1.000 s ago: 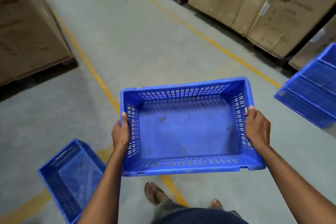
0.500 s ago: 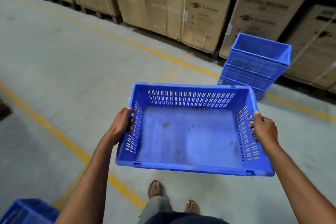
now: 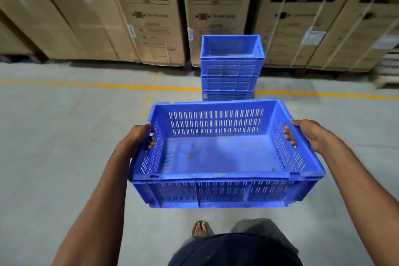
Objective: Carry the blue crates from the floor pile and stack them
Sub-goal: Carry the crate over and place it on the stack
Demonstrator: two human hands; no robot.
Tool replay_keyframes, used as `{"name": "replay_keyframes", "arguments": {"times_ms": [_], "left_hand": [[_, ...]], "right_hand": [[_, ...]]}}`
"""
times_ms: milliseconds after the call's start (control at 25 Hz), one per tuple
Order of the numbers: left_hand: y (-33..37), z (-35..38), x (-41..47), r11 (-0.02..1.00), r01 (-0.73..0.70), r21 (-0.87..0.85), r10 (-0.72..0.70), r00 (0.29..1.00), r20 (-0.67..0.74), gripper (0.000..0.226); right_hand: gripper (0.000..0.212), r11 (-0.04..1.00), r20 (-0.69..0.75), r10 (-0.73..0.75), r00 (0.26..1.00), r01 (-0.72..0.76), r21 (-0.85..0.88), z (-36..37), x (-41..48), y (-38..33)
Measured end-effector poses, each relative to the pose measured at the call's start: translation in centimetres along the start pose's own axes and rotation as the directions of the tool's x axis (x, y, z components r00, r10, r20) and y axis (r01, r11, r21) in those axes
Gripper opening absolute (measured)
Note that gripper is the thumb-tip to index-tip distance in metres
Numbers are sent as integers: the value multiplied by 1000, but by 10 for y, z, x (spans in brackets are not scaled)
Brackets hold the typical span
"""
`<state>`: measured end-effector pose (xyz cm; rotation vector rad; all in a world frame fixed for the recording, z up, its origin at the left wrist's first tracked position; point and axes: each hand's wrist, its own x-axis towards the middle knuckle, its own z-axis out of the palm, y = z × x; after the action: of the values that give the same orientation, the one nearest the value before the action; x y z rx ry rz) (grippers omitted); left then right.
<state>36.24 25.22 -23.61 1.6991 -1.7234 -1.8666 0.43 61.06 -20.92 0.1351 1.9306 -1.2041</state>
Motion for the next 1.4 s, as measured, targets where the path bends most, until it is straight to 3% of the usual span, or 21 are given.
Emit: {"name": "replay_keyframes", "arguments": {"times_ms": [280,480,680,1000,1280,1400], "left_hand": [[127,80,114,996,-42,77,39,998,41,33],[191,147,182,973,-189,133,199,978,-66,44],[241,180,222,919,-323,224,371,902,-222,54],[336,186,359,890,-360,281,403,908,-112,41],[447,204,499,809,-387,442,490,859,-146,42],[487,215,561,767,-401,502,537,828,-160,39]], "right_hand": [[34,991,-94,-40,995,51,121,-45,84,-69],[26,989,-224,-148,963,151,-6,-68,175,-127],[27,944,-296,-324,899,285,-167,-73,239,-203],[34,903,-333,-414,847,336,-269,-47,370,-309],[48,829,-394,-485,781,266,-492,-12,499,-413],[42,799,-416,-520,746,253,-546,3,549,-461]]}}
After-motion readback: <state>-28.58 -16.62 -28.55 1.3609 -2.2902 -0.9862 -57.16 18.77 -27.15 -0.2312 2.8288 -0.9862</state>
